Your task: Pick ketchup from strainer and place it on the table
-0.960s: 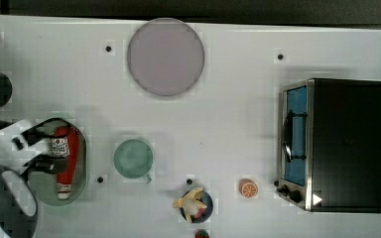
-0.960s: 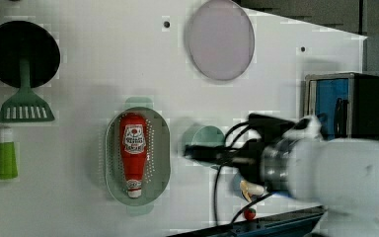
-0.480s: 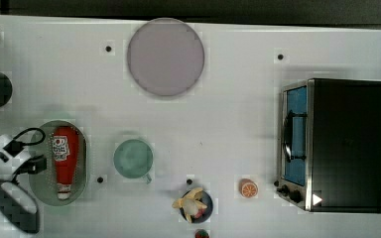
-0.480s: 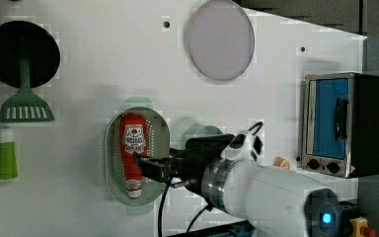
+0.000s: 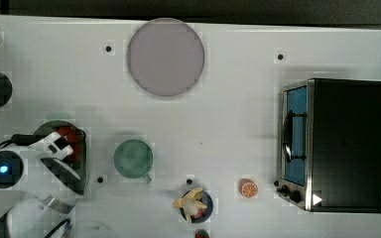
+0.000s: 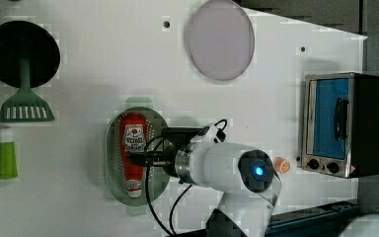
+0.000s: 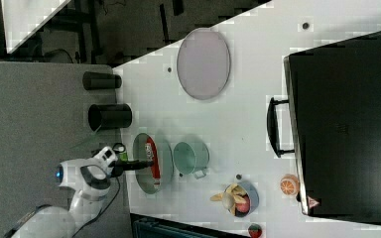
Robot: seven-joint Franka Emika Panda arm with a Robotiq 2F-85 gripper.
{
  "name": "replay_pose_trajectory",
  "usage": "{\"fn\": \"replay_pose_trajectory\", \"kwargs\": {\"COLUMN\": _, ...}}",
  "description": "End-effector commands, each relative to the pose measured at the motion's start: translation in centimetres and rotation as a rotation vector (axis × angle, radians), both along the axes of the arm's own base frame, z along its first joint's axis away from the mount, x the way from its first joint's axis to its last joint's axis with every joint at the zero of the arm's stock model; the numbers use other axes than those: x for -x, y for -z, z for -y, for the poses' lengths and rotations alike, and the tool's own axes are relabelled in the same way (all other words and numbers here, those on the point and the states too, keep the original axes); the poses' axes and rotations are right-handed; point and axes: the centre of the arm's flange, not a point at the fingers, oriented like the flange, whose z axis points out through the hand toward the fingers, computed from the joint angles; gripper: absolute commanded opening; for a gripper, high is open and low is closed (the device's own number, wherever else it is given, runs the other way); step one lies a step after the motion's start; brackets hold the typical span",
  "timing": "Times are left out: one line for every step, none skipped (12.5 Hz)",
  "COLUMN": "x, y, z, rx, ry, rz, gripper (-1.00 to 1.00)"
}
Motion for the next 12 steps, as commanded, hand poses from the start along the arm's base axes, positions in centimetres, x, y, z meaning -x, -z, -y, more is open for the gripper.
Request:
{"fn": "replay_pose_trajectory", "kwargs": {"x": -0.4, "y": 0.7, "z": -0.5, "rx": -0.012, "ry": 0.049, "rz": 0.040, "gripper": 1.00}}
{"fn": "replay_pose_trajectory", "kwargs": {"x": -0.6, "y": 1.4, "z": -0.7, "rx": -0.007, "ry": 0.049, "rz": 0.042, "gripper": 1.00}}
{"fn": "replay_pose_trajectory", "kwargs": {"x": -0.7, "y": 2.1, "z": -1.0, "rx": -0.002, "ry": 0.057, "rz": 0.043, "gripper": 1.00}}
{"fn": "replay_pose_trajectory", "kwargs": {"x": -0.8, "y": 2.8, "z": -1.3, "rx": 0.002, "ry": 0.062, "rz": 0.046, "gripper": 1.00}}
{"fn": "replay_pose_trajectory", "kwargs": {"x": -0.9, "y": 3.3, "z": -1.7, "rx": 0.006, "ry": 0.063, "rz": 0.045, "gripper": 1.00}}
{"fn": "replay_pose_trajectory", "kwargs": {"x": -0.8, "y": 4.2, "z": -1.7, "rx": 0.034, "ry": 0.054, "rz": 0.040, "gripper": 0.92}}
{"fn": "replay_pose_trajectory", "kwargs": {"x": -0.8, "y": 5.0, "z": -1.7, "rx": 0.053, "ry": 0.031, "rz": 0.049, "gripper": 0.68}}
{"fn": "replay_pose_trajectory", "kwargs": {"x": -0.7, "y": 5.3, "z": -1.9, "rx": 0.050, "ry": 0.022, "rz": 0.054, "gripper": 0.42}}
{"fn": "replay_pose_trajectory", "kwargs": {"x": -0.7, "y": 5.2, "z": -2.1, "rx": 0.047, "ry": 0.020, "rz": 0.056, "gripper": 0.19}}
{"fn": "replay_pose_trajectory", "kwargs": {"x": -0.7, "y": 4.9, "z": -2.2, "rx": 0.045, "ry": 0.020, "rz": 0.060, "gripper": 0.13}}
{"fn": "replay_pose_trajectory", "kwargs": {"x": -0.9, "y": 4.2, "z": -2.3, "rx": 0.041, "ry": 0.021, "rz": 0.071, "gripper": 0.13}}
{"fn": "replay_pose_trajectory", "kwargs": {"x": -0.8, "y": 3.3, "z": -2.5, "rx": 0.040, "ry": 0.019, "rz": 0.081, "gripper": 0.13}}
